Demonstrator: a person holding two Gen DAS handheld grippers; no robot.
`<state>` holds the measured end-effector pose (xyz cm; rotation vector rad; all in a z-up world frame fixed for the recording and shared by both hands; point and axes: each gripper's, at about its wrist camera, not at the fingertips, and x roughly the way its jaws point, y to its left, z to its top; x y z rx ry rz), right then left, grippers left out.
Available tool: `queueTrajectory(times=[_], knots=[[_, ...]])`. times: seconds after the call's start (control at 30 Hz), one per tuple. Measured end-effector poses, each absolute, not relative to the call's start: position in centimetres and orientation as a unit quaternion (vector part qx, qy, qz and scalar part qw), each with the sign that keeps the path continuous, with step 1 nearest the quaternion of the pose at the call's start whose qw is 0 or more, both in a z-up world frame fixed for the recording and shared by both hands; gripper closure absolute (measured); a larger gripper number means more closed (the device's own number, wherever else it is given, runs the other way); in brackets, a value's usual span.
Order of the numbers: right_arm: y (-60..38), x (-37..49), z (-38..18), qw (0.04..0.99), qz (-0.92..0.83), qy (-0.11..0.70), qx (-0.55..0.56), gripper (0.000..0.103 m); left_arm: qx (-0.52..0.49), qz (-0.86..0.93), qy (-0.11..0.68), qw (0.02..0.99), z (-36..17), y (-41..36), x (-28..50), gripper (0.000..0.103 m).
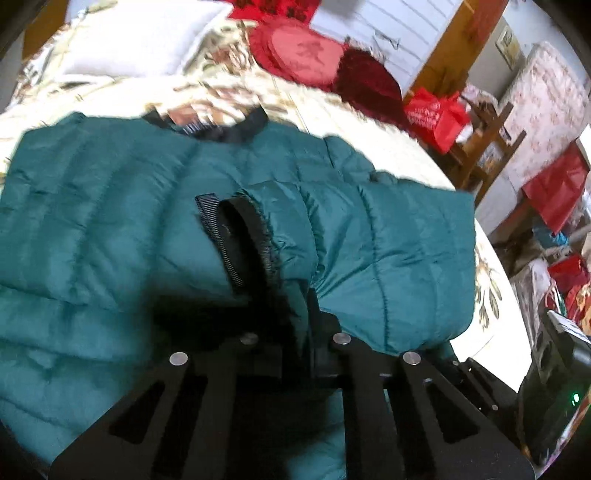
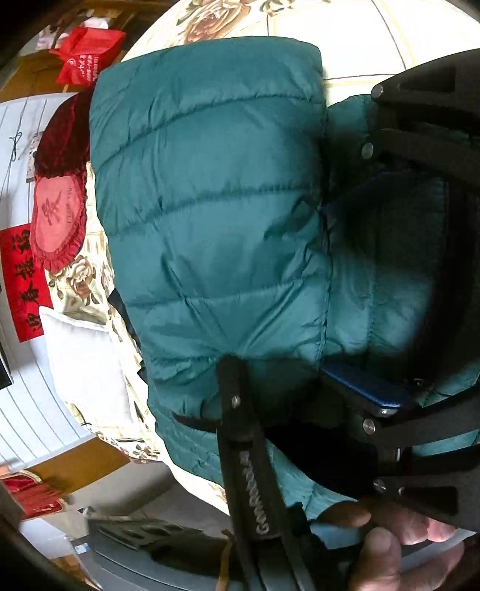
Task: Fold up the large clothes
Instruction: 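Lay the sleeve across the jacket body and open the right tool, then press the folded sleeve flat with the right tool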
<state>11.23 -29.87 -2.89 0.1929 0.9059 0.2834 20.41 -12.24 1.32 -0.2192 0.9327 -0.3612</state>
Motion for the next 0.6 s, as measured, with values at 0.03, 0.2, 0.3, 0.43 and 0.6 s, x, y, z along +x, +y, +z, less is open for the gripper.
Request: queueTrajectory(times=[0.03,0.2,0.3,0.43,0.6], knots=[[-30.1,11.2,-2.7,0.886,0.137,0.432,0.098,0.023,-0.108,-0.17,0.44,0.875,1.8,-11.7,20.3,0.096],[-31.2,9.7,-0.6,0.905,0.13,0.384,0.126,0.023,-0.114,-0.143,0.388,0.903,6.0,-6.3,20.1,0.096],[-31.2,9.0,0.4,0.919,0.111,0.36,0.113,0.023,-0.11,-0.109,0.376,0.914,7.5,-2.2,21.0,0.096],[-31.0,9.2,0.0,0.918,0.094,0.371,0.106,0.023,-0.106,-0.07,0.386,0.914,7.3,2.9,22.2,0.096],[-31.5,9.4,0.1,0.918,0.076,0.372,0.115,0.023,-0.106,-0.064,0.428,0.895,3.8,6.9,22.9,0.094]])
